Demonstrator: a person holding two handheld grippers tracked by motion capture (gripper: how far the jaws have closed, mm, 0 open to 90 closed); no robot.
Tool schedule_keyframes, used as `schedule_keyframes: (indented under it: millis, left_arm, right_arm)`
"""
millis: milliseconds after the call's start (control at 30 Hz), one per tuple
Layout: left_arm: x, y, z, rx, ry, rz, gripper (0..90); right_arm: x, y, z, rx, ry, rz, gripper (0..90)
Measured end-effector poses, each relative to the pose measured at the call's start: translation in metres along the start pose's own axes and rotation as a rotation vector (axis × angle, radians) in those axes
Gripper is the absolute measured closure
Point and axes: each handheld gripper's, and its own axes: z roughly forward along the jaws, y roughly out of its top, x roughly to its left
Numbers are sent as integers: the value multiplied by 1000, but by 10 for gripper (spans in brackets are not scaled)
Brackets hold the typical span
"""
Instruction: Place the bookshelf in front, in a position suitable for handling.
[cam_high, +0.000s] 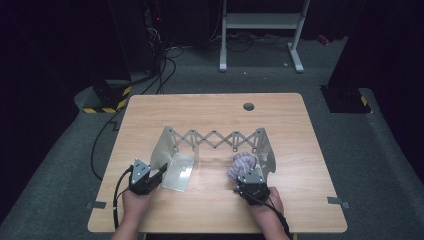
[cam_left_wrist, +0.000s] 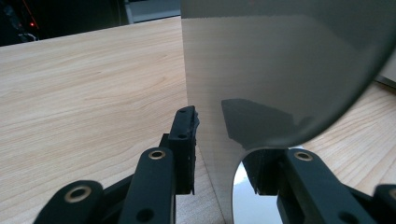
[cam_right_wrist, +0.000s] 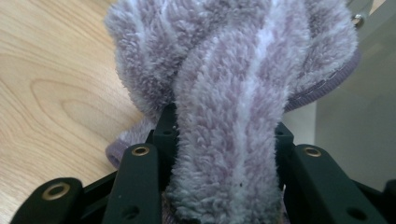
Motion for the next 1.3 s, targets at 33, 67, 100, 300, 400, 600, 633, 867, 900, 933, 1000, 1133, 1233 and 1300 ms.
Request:
schedule_keyframes:
  millis: [33, 67, 100, 300, 400, 600, 633, 867, 900, 933, 1000, 1133, 1233, 1300]
  left_arm:
    - [0, 0, 0, 2, -1, -1, 663]
    - [0, 0, 0, 4, -2, 0, 663]
    - [-1, 0, 0, 4, -2, 1, 664]
    - [0, 0, 0, 1, -2, -2, 664]
    - [0, 0, 0, 2, -3, 0, 667]
    - [0, 0, 0, 0, -3, 2, 674]
    - [0, 0, 0, 0, -4, 3, 674]
    - [0, 0, 0, -1, -1, 4, 676]
    - [0, 0, 0, 0, 0, 5, 676]
    - [0, 0, 0, -1, 0, 5, 677]
    - [0, 0, 0, 0, 1, 5, 677]
    - [0, 0, 1, 2, 1, 5, 677]
    - [0, 0, 1, 4, 2, 1, 677]
    - [-1, 0, 1, 5, 1, 2, 697]
  right_arm:
    - [-1, 2, -2, -7, -1, -1, 600]
    - [-1, 4, -5, -20, -3, -2, 600]
    - [-2, 8, -8, -36, -10, -9, 600]
    - [-12, 36, -37, -143, -55, -16, 597]
    - [-19, 51, -50, -201, -86, -9, 598]
    - [-26, 74, -54, -232, -132, -18, 600]
    - [-25, 75, -50, -211, -134, -27, 601]
    - [-9, 64, -33, -119, -161, -99, 612]
    - [-8, 61, -30, -111, -158, -97, 612]
    - [-7, 58, -27, -100, -151, -95, 612]
    - [-4, 51, -21, -78, -136, -87, 612]
    - [-3, 35, -6, -38, -87, -60, 611]
    - [-2, 22, 3, -10, -55, -38, 610]
    - [-6, 15, -1, -31, -59, -20, 609]
